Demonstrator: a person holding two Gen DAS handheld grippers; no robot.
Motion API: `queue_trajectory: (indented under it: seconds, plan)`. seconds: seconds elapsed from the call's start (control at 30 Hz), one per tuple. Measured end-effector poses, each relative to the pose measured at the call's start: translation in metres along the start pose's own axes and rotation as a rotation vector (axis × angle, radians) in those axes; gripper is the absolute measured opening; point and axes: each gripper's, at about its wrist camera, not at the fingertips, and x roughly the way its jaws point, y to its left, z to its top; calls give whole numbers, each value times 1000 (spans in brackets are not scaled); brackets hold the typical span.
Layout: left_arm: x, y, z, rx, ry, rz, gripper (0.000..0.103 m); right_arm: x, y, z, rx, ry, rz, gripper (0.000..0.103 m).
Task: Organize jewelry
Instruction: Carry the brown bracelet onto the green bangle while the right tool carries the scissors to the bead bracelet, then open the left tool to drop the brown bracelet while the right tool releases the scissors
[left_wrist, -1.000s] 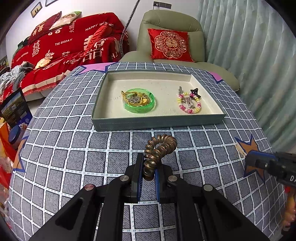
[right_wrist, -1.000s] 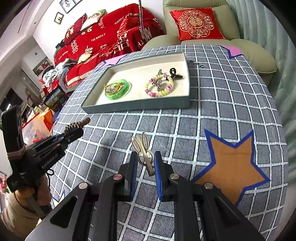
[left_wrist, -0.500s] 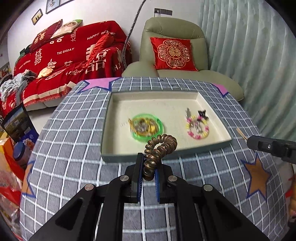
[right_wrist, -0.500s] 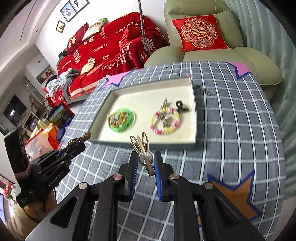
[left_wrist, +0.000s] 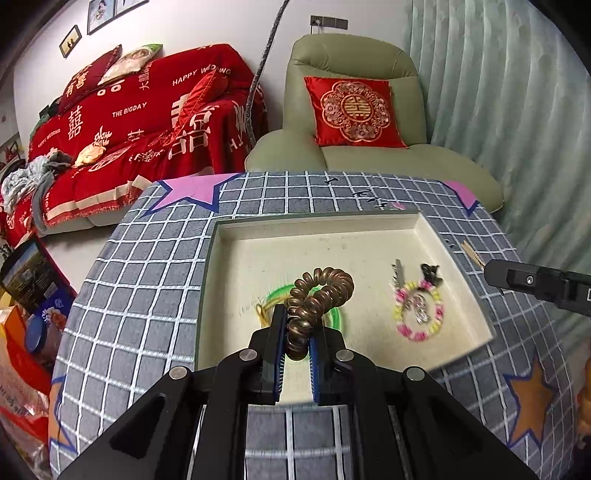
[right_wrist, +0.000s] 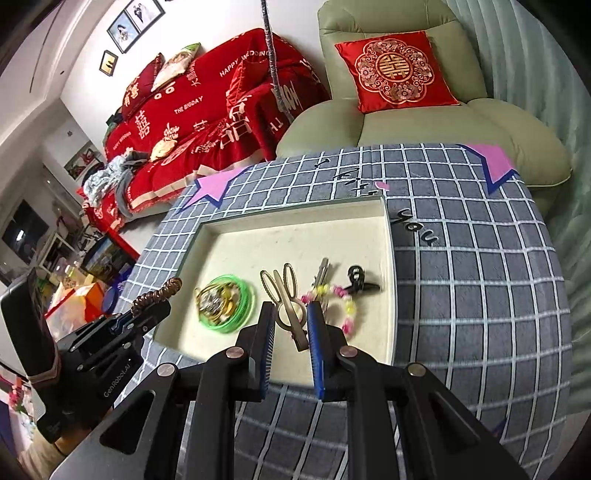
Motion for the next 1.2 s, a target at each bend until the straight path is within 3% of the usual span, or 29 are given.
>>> queue_trajectory:
  seconds: [0.53, 0.97, 1.2]
  plan:
    - [58, -5, 0, 10, 77, 29, 20, 52, -21, 6, 35, 50, -36, 19]
    - [71, -18, -8, 77, 89, 73, 20, 72, -22, -5, 28, 80, -70, 19]
    - [75, -15, -9, 62, 106, 76, 20, 78, -20, -11, 21, 87, -82, 20]
